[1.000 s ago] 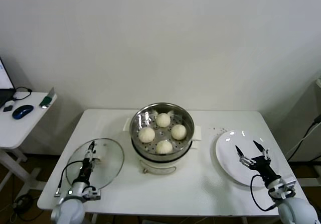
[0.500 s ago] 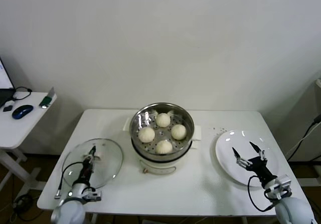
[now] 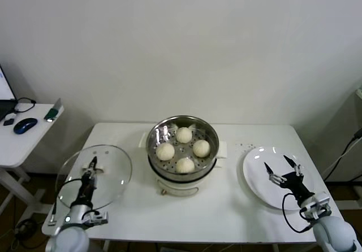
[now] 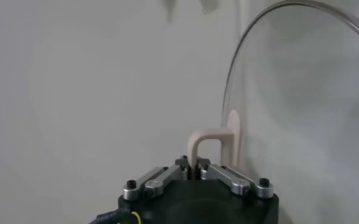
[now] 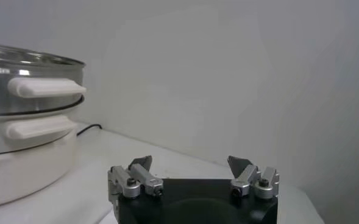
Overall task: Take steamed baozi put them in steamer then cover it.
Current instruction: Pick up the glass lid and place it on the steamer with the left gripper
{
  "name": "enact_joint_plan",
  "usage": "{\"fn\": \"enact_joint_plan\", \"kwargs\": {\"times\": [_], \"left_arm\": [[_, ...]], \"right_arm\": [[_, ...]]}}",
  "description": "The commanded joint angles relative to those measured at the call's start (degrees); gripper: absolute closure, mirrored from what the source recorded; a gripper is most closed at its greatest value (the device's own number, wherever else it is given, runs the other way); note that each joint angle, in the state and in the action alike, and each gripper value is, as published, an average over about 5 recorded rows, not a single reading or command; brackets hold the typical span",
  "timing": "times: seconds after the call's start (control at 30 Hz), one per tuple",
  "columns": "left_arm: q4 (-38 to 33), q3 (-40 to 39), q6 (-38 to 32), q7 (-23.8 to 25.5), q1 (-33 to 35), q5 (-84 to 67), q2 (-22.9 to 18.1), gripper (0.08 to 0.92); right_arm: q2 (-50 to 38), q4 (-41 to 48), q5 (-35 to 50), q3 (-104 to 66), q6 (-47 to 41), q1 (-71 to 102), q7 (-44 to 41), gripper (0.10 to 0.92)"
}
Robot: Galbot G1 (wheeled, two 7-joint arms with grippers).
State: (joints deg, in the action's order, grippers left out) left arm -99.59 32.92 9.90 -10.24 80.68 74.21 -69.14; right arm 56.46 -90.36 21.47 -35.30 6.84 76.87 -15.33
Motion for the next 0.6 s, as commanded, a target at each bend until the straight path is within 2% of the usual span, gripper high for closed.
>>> {"fn": "enact_joint_plan", "kwargs": {"times": [0.03, 0.2, 0.33, 0.47, 0.6], "left_arm": [[-22.74, -0.11, 17.92, 6.21, 6.37, -6.63, 7.84, 0.850], [-27.53, -2.48, 21.62, 9.14, 3.60, -7.09, 12.50, 0.850], [-27.35, -9.87, 24.79, 12.87, -4.13, -5.56, 14.54, 0.850], [-26.17, -21.45, 28.43, 19.07, -14.48, -2.25, 13.14, 0.850], [-23.18, -31.00, 30.17, 26.20, -22.53, 2.84, 8.84, 0.850]], "right_arm": [[-0.63, 1.00, -0.40, 0.72, 0.00, -1.60, 0.16, 0.203], [-0.90, 1.99, -0.75, 2.12, -0.18, -3.19, 0.45, 0.203], [-1.39, 2.92, -1.32, 3.97, -0.19, -4.42, 1.03, 0.203], [-1.32, 4.11, -2.22, 5.93, -0.15, -5.84, 1.46, 0.203], [-0.49, 5.03, -2.97, 6.79, -0.10, -6.73, 1.53, 0.203]]}}
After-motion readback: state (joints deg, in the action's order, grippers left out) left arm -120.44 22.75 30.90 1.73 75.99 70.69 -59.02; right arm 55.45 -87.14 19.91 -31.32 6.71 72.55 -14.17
